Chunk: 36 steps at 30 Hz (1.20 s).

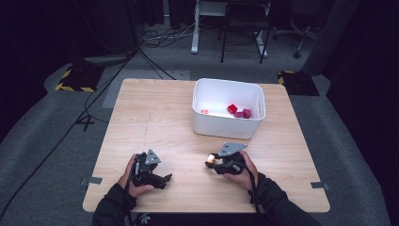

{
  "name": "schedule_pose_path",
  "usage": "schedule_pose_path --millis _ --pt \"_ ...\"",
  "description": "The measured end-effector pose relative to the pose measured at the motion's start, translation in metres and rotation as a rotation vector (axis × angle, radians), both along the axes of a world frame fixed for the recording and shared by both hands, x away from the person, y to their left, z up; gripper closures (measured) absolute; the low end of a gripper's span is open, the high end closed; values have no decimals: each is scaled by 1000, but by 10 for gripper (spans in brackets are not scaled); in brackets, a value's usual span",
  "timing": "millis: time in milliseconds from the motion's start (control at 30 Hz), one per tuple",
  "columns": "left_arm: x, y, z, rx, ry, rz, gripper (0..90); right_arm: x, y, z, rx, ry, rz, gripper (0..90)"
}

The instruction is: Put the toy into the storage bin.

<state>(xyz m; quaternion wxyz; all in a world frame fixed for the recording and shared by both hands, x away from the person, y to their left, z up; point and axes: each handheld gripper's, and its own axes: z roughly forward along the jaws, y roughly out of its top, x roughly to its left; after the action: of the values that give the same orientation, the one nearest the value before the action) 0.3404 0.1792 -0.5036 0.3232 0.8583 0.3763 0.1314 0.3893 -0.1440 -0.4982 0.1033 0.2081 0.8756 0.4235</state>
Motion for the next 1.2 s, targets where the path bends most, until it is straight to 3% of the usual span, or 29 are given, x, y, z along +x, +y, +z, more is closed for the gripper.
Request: schedule_pose_path --millis 333,633,1200 --pt "0 0 0 0 0 0 3 -5 -34 24 52 -44 -35 591" --pt "0 0 0 0 0 0 3 -4 -66 41 85 -51 -86 591" --pt "0 0 0 0 0 0 3 -4 -106 57 84 -88 -176 591"
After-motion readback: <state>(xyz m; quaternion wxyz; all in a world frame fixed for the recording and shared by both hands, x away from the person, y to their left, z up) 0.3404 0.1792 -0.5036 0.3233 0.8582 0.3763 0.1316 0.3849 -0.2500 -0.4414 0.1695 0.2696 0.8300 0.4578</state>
